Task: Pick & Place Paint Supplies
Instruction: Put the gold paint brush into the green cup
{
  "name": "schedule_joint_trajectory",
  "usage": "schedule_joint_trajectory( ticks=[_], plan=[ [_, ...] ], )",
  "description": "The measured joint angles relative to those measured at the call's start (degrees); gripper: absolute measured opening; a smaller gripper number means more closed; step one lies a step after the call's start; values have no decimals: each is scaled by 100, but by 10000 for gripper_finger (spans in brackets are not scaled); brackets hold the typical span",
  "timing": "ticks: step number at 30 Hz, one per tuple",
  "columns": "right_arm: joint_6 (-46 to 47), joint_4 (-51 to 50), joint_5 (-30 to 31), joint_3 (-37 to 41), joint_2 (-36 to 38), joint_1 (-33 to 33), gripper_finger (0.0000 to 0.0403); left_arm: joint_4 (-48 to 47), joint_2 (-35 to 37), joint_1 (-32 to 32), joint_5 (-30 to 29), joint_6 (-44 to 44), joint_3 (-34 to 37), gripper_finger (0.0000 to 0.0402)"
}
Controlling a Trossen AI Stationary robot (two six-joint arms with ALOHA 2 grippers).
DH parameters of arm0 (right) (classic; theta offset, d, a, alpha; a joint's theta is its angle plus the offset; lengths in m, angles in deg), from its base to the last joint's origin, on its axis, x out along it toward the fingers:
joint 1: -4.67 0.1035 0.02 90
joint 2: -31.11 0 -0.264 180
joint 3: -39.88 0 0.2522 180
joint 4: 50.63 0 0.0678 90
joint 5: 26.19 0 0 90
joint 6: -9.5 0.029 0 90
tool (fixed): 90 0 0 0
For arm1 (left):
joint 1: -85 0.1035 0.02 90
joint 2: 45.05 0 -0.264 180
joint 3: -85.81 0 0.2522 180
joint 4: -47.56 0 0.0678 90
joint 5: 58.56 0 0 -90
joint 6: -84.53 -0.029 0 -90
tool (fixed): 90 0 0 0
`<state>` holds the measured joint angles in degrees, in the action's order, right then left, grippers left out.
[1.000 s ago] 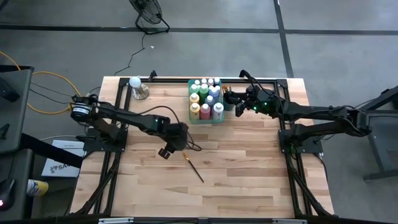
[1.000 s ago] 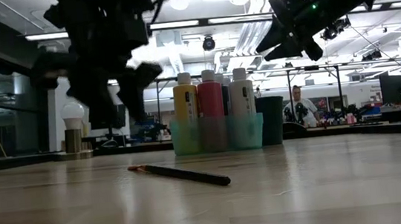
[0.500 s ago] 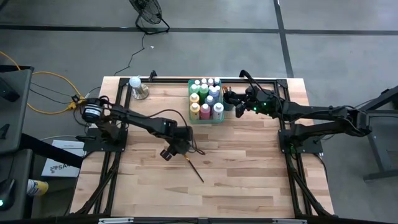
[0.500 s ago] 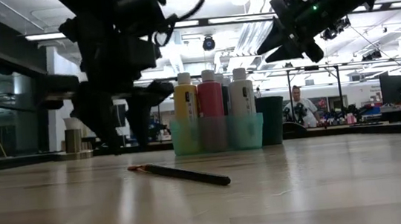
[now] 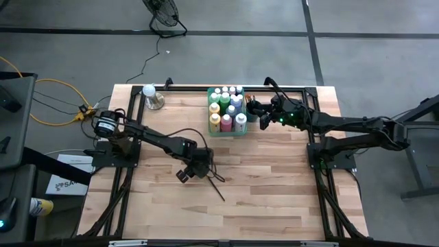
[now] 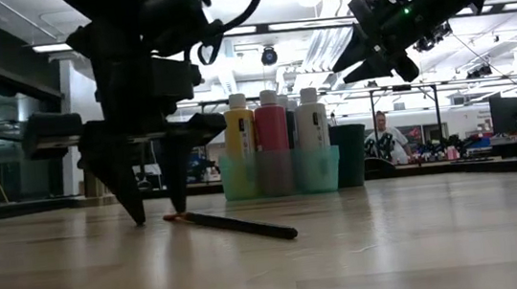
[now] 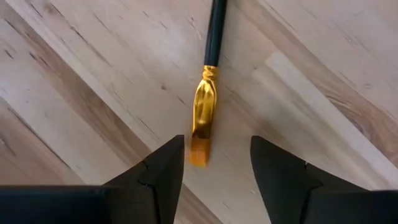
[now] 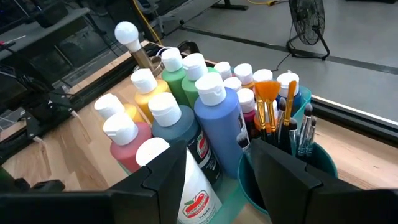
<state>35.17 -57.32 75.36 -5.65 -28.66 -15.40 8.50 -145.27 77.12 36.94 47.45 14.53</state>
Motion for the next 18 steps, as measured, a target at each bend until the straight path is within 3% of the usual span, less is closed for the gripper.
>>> schedule_joint_trajectory(
  ticks=[18],
  plan=[
    [26, -2, -189, 0, 0, -1, 175, -56, -345, 0, 113, 288, -20, 76]
  ],
)
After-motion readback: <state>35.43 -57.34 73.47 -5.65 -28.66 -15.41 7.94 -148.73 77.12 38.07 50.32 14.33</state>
